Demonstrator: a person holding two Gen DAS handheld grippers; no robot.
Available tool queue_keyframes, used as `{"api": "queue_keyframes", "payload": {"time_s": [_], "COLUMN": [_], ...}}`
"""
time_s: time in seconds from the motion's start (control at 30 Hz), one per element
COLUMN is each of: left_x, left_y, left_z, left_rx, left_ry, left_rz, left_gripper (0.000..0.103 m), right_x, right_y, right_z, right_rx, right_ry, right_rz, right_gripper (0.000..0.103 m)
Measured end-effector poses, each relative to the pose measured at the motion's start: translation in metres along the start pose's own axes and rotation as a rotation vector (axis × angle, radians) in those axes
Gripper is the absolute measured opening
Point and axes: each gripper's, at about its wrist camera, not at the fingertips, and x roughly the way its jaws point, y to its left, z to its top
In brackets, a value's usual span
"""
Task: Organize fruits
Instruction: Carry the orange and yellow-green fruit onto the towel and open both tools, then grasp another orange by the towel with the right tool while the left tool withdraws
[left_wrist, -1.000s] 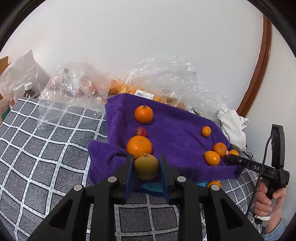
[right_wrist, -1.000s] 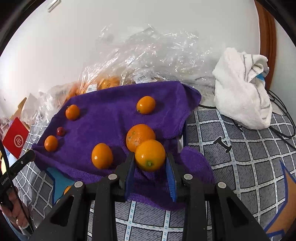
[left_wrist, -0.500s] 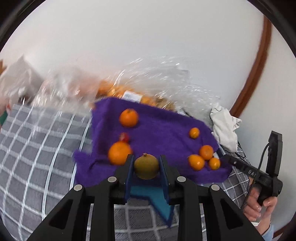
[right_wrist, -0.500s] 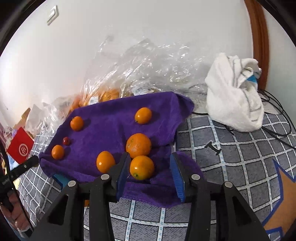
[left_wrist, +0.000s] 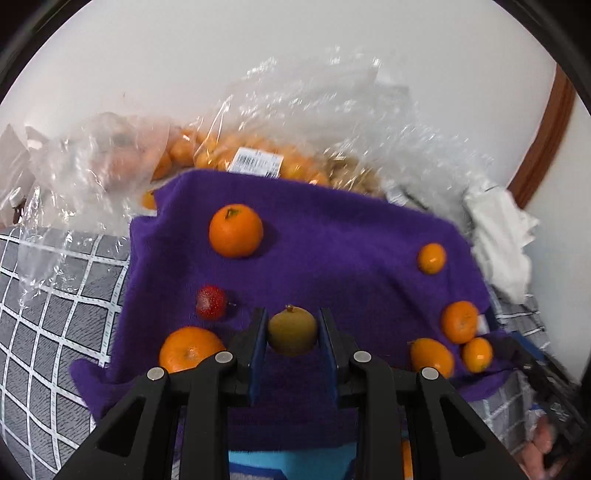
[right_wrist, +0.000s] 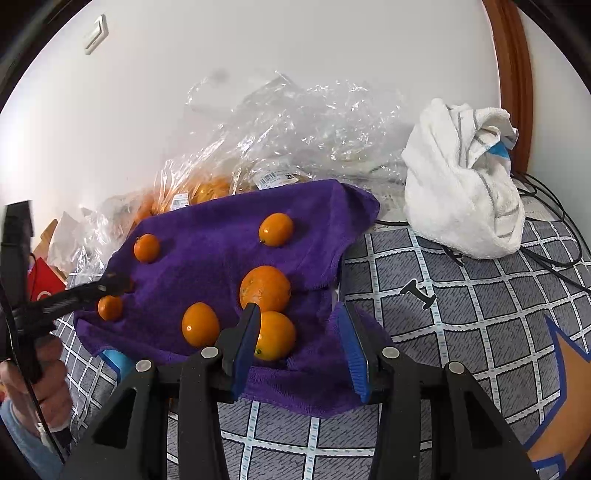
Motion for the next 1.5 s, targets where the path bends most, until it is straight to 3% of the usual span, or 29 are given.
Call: {"api": "queue_keyframes", "payload": {"time_s": [0.1,0.2,0.3,0.4,0.63,0.7,0.83,1.0,1.17,1.3,1.43,1.5], "left_x": [0.009,0.017,0.019,0.015,-0.038,-0.049,-0.072,-0.081,-0.078,-0.065,-0.072,-0.074], "left_y": [-0.001,-0.002,-0.004,-0.002,0.015,0.024,0.053,0.071,0.077,0.089,0.095,0.097], "left_z": [-0.002,-0.003,-0.005,-0.003,-0.016,-0.023,-0.042,-0.062,-0.074,-0.082,-0.085,-0.086], "left_rx": [0.0,-0.008,0.01,-0.009,0.002,0.009,-0.033,-0.05,0.003,-0.069,-0.092,-0.105], "left_ry": [0.016,0.061,0.057,0.073,-0.025,-0.044,-0.102,-0.12,-0.154,-0.093,-0.134,-0.137], "left_rz": [0.052,0.045,0.064,0.025,-0.039,-0.045,-0.051,-0.075,-0.05,-0.11,-0.145,-0.16], "left_gripper": [0.026,0.026,0.026,0.028,0.034,0.034,0.034,0.034,0.034,0.032,0.032,0.032], "right_x": [-0.001,0.0,0.001,0.002,0.002,0.003,0.0,-0.01,-0.028,-0.035,-0.026,-0.019], "right_y": [0.001,-0.001,-0.001,-0.001,0.005,0.007,0.014,0.035,0.064,0.076,0.082,0.09], "right_z": [0.0,0.0,0.0,-0.001,-0.003,-0.005,-0.011,-0.015,-0.023,-0.036,-0.047,-0.052], "right_rx": [-0.007,0.0,0.001,0.0,-0.02,-0.03,-0.067,-0.127,-0.195,-0.193,-0.174,-0.189], "right_ry": [-0.007,-0.002,-0.002,0.0,-0.016,-0.029,-0.046,-0.057,-0.042,-0.018,0.047,0.069], "right_rz": [0.0,0.001,0.003,-0.005,-0.012,0.006,-0.02,-0.025,-0.02,-0.014,0.028,0.038], "right_gripper": [0.044,0.044,0.044,0.044,0.05,0.06,0.06,0.06,0.06,0.065,0.065,0.06]}}
